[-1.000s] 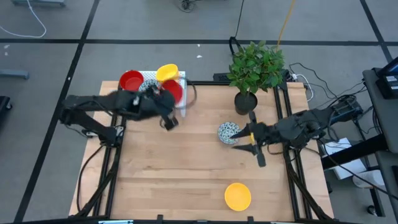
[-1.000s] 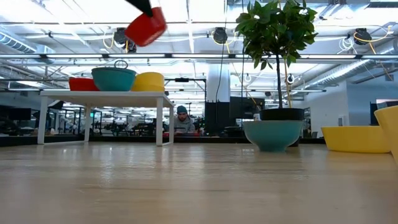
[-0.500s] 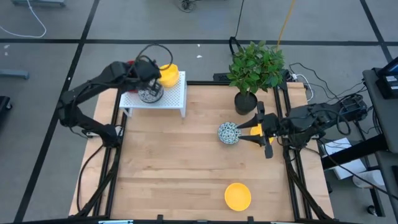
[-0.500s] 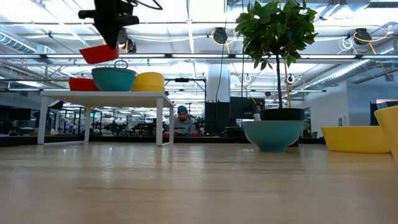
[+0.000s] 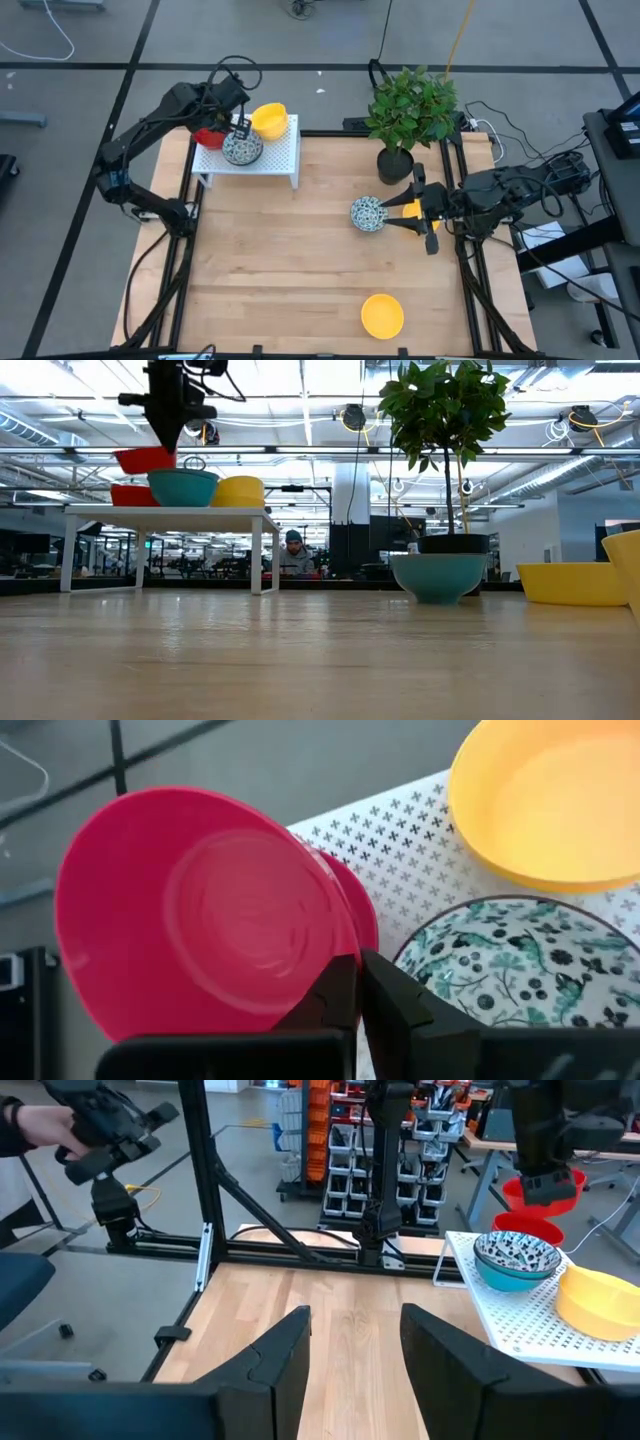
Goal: Pick & Place Mini bowls
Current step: Stack the red bowl on the red bowls on the shelf
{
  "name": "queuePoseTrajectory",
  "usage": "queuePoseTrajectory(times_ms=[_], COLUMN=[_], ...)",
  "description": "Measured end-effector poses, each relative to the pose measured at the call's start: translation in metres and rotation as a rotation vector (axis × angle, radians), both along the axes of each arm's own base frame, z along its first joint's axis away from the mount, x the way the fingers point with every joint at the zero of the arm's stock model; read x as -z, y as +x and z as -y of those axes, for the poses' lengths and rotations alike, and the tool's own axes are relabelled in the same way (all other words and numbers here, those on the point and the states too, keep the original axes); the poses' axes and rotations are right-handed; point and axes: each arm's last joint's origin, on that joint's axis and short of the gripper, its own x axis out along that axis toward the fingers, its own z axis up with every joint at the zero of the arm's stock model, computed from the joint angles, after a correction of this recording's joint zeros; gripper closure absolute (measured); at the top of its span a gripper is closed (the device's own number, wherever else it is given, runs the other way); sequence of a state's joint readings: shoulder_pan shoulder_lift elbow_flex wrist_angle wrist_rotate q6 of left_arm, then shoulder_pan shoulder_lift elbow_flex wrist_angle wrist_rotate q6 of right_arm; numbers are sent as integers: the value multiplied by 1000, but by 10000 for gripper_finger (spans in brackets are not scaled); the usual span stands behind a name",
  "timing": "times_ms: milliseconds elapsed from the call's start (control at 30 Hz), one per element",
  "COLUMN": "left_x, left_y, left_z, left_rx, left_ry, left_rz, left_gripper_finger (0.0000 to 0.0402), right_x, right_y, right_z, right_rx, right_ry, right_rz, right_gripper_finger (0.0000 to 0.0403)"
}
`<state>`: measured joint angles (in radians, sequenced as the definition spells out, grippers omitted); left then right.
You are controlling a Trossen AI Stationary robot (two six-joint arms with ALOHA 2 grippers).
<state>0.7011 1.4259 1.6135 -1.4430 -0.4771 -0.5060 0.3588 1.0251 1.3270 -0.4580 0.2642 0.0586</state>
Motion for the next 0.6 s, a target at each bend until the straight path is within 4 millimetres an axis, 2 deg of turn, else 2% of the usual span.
queuePoseTrajectory(times_ms=[367,600], left_x=[21,32], left_y=[5,12], left_z=[-28,-36], left_rx=[-17,-1], left_ry=[-91,-138], left_rz=[-63,-92], left_gripper_finger=[372,372], right_x=[0,12], right_y=[0,3], right_z=[0,-1], right_rx=[1,10], right_ry=[1,-14], right_rz=[3,-31], right_gripper_finger=[259,259])
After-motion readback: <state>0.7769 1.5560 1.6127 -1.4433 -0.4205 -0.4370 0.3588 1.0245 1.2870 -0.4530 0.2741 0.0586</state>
